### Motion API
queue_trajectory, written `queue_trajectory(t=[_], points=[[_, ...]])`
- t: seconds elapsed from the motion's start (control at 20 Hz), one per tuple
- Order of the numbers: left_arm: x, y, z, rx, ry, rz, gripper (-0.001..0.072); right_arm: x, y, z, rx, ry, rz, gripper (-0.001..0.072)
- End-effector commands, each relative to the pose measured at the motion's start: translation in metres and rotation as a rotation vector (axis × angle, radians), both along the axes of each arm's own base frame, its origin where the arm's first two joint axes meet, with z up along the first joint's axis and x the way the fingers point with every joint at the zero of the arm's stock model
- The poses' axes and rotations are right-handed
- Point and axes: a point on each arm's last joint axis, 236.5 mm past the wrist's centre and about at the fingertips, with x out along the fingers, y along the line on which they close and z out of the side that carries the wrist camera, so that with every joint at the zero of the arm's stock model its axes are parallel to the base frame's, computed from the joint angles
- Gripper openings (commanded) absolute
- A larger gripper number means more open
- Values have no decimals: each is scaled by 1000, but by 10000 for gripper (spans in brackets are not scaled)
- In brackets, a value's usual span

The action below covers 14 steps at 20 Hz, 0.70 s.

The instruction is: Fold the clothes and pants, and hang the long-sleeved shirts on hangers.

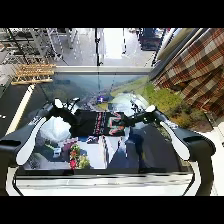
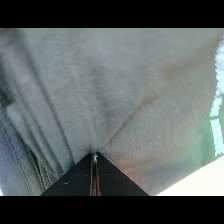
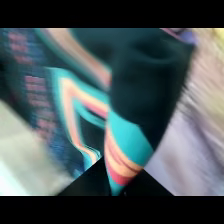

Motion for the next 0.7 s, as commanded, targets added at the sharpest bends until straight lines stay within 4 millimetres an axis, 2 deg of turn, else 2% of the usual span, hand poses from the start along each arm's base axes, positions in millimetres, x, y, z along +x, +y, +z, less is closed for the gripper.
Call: queue_trajectory(t=[0.0,0.05,0.15,0.25,0.35,0.4,0.45,0.55,0.65], points=[[-13,-9,43,-47,2,-25,5,5,17,44,25,18,33,17],[-20,-9,66,-51,-11,-41,6,5,11,61,4,0,45,16],[-42,-10,119,-75,-34,-77,6,9,-10,112,-7,-72,32,16],[-85,-21,177,-152,-14,-141,7,21,-53,172,3,-156,-87,16],[-135,-29,228,-216,10,-232,7,23,-120,225,-13,-221,-235,16],[-156,-29,248,-226,2,-269,7,19,-162,245,-51,-248,-318,17],[-168,-28,263,-224,-25,-285,7,11,-204,260,-97,-265,-396,17],[-182,-26,288,-221,-105,-293,7,-20,-292,276,-215,-271,-546,17],[-192,-25,304,-220,-158,-299,7,-65,-379,274,-335,-208,-702,17]])
